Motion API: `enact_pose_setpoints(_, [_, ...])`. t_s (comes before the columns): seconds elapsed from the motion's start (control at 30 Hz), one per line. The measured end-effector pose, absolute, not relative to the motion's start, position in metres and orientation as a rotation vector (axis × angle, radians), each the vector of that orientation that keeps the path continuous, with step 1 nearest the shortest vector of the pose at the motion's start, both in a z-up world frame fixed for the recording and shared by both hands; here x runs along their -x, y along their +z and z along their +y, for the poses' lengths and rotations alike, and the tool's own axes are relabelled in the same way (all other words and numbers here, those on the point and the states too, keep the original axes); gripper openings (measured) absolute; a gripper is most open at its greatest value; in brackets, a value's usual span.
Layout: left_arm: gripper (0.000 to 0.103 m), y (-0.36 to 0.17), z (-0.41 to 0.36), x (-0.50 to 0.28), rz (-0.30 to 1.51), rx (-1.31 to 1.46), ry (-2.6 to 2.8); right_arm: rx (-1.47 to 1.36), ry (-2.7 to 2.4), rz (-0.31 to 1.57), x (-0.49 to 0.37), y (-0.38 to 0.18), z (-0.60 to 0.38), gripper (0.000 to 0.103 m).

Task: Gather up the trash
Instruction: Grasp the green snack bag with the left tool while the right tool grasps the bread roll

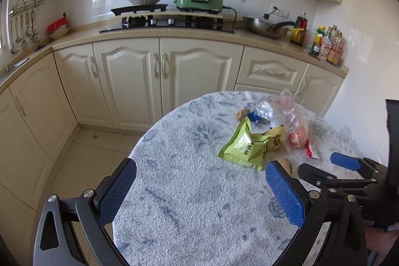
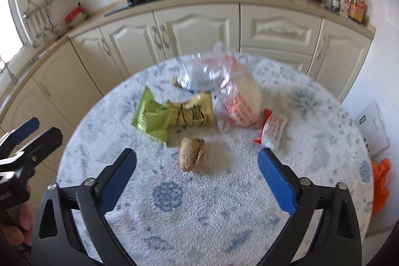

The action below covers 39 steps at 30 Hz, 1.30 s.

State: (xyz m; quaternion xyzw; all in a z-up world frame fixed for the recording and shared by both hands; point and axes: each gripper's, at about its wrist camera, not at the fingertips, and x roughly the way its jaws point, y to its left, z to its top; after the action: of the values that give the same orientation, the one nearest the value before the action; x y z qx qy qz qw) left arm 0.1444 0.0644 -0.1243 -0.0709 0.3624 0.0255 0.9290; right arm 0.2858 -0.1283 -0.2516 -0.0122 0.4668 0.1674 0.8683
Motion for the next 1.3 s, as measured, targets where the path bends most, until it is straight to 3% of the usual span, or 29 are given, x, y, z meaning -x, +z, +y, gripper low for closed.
enact_pose_setpoints(0.27, [0.102,-0.15,0.059,-0.188,0.797,0.12,0.048,0.013,0.399,1.047,-0.308,-0.292,-0.121,0.063])
enact_pose_setpoints(0.43, [0.102,-0.162,0.051,-0.212,0.815,0.103,0.031,0.032,0.41,1.015,-0.306,-0.298,-0.121,0.03])
enact_pose_setpoints(0.9, [0.102,-0.209,0.002,-0.292,0.854,0.016,-0.017,-0.033,0.388,0.995,-0.307,-0.283,-0.166,0.03])
enact_pose_setpoints(0.97, [0.094,-0.221,-0.005,-0.305,0.875,0.015,-0.03,-0.042,0.384,0.991,-0.306,-0.281,-0.169,0.03])
enact_pose_setpoints(1.03, [0.058,-0.23,-0.003,-0.314,0.903,0.063,-0.071,-0.054,0.381,0.988,-0.304,-0.278,-0.174,0.03])
enact_pose_setpoints(1.1, [0.055,-0.233,0.003,-0.318,0.909,0.111,-0.07,-0.061,0.377,0.987,-0.301,-0.277,-0.177,0.03])
enact_pose_setpoints(1.17, [0.038,-0.231,0.007,-0.318,0.896,0.133,-0.086,-0.07,0.372,0.986,-0.298,-0.275,-0.181,0.03])
enact_pose_setpoints(1.2, [0.034,-0.231,0.008,-0.318,0.898,0.133,-0.089,-0.075,0.37,0.985,-0.295,-0.275,-0.184,0.03])
enact_pose_setpoints(1.3, [0.033,-0.228,0.012,-0.311,0.884,0.139,-0.085,-0.091,0.368,0.981,-0.287,-0.271,-0.191,0.03])
